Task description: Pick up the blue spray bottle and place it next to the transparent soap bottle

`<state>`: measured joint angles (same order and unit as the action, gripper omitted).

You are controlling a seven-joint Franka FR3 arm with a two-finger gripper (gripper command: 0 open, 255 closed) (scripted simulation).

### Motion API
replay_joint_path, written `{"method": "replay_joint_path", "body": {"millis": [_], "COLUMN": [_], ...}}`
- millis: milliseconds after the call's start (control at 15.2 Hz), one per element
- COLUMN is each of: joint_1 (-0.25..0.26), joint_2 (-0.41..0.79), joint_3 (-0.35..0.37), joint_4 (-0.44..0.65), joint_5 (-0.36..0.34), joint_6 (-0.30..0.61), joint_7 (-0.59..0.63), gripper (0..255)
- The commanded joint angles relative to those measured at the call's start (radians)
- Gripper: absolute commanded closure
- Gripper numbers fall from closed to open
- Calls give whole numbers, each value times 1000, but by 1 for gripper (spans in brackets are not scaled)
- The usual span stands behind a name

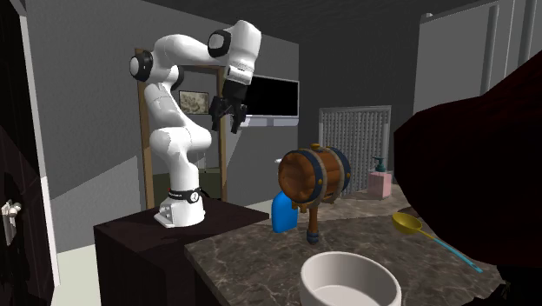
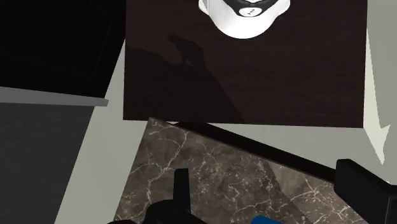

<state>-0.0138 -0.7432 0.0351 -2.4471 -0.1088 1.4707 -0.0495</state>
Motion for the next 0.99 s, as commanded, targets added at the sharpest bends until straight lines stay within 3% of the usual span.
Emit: {"method": "replay_joint_path", "body": {"millis": [0, 330, 594, 924], "joint_1": [0, 68, 140, 299], "joint_2": [0, -28, 18, 147], "joint_3": [0, -155, -295, -498], "joint_4": [0, -163, -246, -283], "joint_5": [0, -22, -11, 75], "joint_6": [0, 292, 527, 794], "joint_7": [0, -301, -556, -920], "gripper": [0, 0, 0, 0]}}
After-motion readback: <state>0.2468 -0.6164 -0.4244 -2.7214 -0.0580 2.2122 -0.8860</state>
